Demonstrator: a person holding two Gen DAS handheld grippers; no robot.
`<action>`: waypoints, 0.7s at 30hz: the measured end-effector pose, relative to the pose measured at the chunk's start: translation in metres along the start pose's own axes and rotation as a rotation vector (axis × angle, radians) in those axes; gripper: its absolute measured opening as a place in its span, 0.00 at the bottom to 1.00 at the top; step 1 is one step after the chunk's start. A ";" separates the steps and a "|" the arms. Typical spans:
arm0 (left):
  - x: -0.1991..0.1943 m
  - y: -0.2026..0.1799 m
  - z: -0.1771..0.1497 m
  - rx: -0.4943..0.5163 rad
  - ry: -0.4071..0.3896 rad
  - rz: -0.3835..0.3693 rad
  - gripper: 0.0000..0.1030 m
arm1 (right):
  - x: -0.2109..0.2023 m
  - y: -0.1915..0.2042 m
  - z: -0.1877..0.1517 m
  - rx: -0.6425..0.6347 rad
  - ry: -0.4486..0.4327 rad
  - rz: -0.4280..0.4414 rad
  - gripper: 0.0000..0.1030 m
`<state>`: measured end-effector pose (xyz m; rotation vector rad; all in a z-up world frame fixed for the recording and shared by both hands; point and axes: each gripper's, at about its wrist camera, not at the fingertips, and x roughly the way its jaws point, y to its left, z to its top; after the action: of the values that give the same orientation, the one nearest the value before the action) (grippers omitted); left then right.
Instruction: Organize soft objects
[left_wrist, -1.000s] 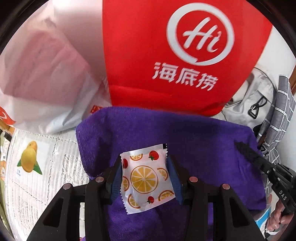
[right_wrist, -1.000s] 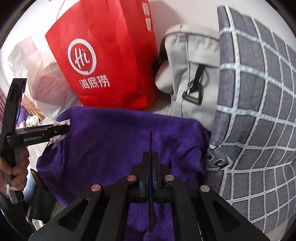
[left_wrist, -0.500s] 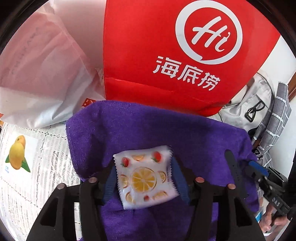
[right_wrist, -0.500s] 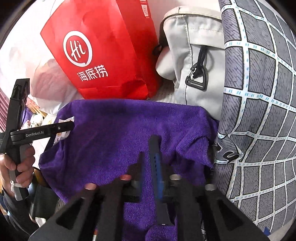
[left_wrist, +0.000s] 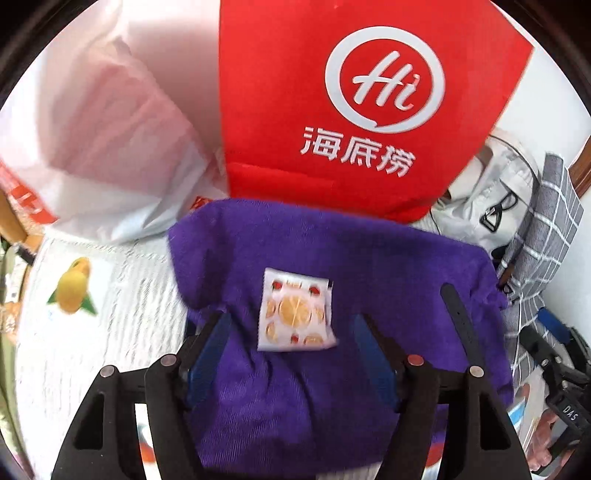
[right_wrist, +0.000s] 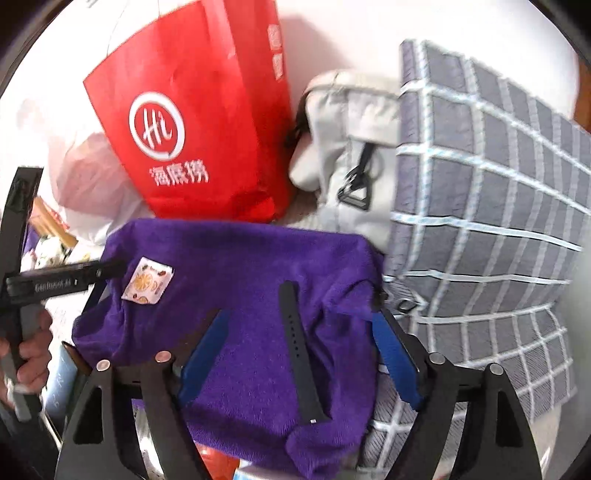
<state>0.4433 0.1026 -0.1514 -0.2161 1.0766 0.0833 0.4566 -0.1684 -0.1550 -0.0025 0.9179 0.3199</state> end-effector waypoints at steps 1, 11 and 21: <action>-0.007 -0.001 -0.004 0.005 -0.003 0.004 0.67 | -0.007 0.001 -0.002 -0.002 -0.010 -0.017 0.80; -0.106 -0.004 -0.062 0.039 -0.150 -0.037 0.67 | -0.079 0.027 -0.045 -0.120 -0.034 -0.078 0.81; -0.175 0.001 -0.146 0.021 -0.210 -0.063 0.67 | -0.150 0.036 -0.127 -0.030 -0.035 -0.035 0.81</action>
<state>0.2345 0.0787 -0.0639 -0.2166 0.8605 0.0372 0.2637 -0.1919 -0.1108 -0.0408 0.8773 0.3006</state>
